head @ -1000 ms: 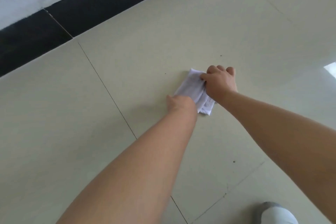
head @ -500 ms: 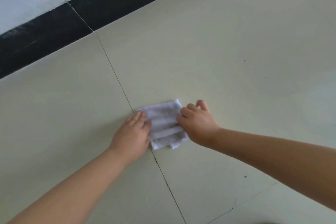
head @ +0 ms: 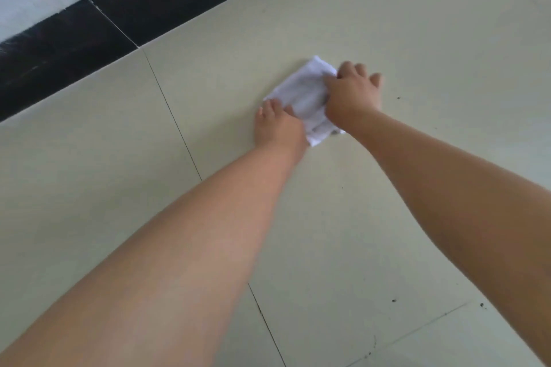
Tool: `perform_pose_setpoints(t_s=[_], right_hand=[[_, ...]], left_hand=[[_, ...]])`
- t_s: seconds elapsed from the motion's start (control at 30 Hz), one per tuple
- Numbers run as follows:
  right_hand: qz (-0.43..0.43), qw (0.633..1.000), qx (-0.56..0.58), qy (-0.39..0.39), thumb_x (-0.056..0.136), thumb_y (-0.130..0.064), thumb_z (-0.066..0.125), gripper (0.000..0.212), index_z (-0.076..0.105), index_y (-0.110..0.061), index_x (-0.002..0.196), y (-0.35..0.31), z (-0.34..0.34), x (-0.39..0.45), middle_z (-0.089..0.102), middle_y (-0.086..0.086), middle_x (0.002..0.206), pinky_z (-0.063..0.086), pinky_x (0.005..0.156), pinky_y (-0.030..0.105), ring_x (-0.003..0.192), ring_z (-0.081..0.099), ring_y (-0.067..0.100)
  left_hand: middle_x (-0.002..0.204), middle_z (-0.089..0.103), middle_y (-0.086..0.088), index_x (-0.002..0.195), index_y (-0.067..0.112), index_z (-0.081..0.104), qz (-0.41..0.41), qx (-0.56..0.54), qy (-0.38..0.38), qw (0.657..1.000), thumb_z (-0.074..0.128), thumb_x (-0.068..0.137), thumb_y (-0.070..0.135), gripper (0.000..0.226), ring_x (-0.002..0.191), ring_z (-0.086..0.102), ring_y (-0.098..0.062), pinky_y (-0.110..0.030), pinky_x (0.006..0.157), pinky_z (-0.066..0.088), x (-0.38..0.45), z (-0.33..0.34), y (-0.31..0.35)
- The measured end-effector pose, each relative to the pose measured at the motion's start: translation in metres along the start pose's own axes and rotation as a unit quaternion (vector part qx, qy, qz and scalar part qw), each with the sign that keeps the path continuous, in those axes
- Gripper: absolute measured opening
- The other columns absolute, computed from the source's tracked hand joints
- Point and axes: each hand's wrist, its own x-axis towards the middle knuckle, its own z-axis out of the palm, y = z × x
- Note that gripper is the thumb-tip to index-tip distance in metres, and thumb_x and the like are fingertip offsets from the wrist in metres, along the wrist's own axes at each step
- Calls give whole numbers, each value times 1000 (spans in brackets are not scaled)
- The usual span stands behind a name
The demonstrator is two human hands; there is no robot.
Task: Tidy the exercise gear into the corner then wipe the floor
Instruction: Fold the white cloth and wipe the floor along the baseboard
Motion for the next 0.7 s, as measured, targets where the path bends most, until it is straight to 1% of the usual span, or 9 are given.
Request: perform_pose_setpoints(t_s=[0.13, 0.27, 0.33, 0.43, 0.47, 0.5, 0.57, 0.6, 0.7], right_hand=[[-97, 993, -6, -66, 81, -22, 65, 54, 48, -16, 132, -74, 6, 8, 35, 5, 139, 25, 105, 37, 132, 29, 23], [-174, 982, 15, -69, 84, -16, 60, 44, 50, -12, 126, -115, 37, -31, 41, 5, 133, 29, 97, 33, 123, 37, 25], [-235, 971, 2, -51, 74, -17, 69, 41, 59, -10, 113, -109, 49, -59, 52, 6, 117, 35, 90, 33, 109, 48, 25], [-272, 961, -47, 27, 28, -18, 81, 35, 69, -18, 61, -70, 55, -86, 59, -2, 63, 46, 61, 22, 57, 59, 19], [-264, 962, -58, 46, 25, -15, 77, 32, 67, -20, 55, -53, 54, -89, 56, -4, 56, 46, 57, 21, 49, 57, 18], [-253, 963, -68, 68, 29, -12, 73, 28, 67, -19, 55, -35, 53, -90, 56, -3, 54, 47, 56, 24, 48, 56, 20], [-209, 972, -65, 91, 39, -5, 63, 24, 69, -13, 61, -6, 44, -83, 58, 3, 58, 48, 60, 33, 51, 58, 24], [-172, 980, -59, 83, 47, -2, 60, 24, 70, -10, 67, 3, 38, -75, 61, 7, 63, 45, 67, 38, 57, 60, 28], [-70, 996, -48, 19, 75, 2, 57, 32, 68, -11, 103, 1, 11, -42, 62, 11, 102, 19, 87, 33, 98, 52, 31]], left_hand=[[149, 29, -21, 140, 0, 35, -66, -6, -45, 997, 39, 99, 26, 49, 140, 28, -33, -38, 110, 29, -2, 0, -81], [145, 34, -22, 138, 0, 39, -54, 17, -80, 995, 42, 98, 25, 47, 136, 34, -34, -39, 104, 34, -48, 19, -140], [139, 44, -29, 131, -7, 49, -27, 22, -91, 995, 51, 94, 15, 43, 132, 43, -39, -41, 103, 40, -79, 32, -144], [100, 71, -30, 92, -8, 74, 30, 35, -35, 998, 64, 66, 21, 40, 91, 71, -41, -44, 71, 58, -103, 53, -124], [104, 70, -29, 97, -7, 73, 61, 45, -12, 997, 59, 71, 25, 43, 96, 70, -39, -42, 76, 57, -105, 51, -111], [123, 60, -31, 114, -8, 65, 74, 26, -39, 996, 51, 83, 25, 47, 116, 61, -38, -38, 95, 50, -102, 43, -93], [155, 19, -25, 145, -4, 28, 74, -25, -50, 996, 33, 100, 24, 53, 146, 19, -32, -34, 120, 13, -85, 32, -61], [158, 10, -22, 148, -3, 19, 47, -46, -48, 997, 29, 102, 22, 53, 148, 8, -30, -34, 121, 4, -73, 26, -46], [157, 14, -20, 147, -3, 24, 8, -19, -42, 999, 30, 101, 18, 50, 148, 7, -31, -36, 121, 6, -38, 3, -22]])
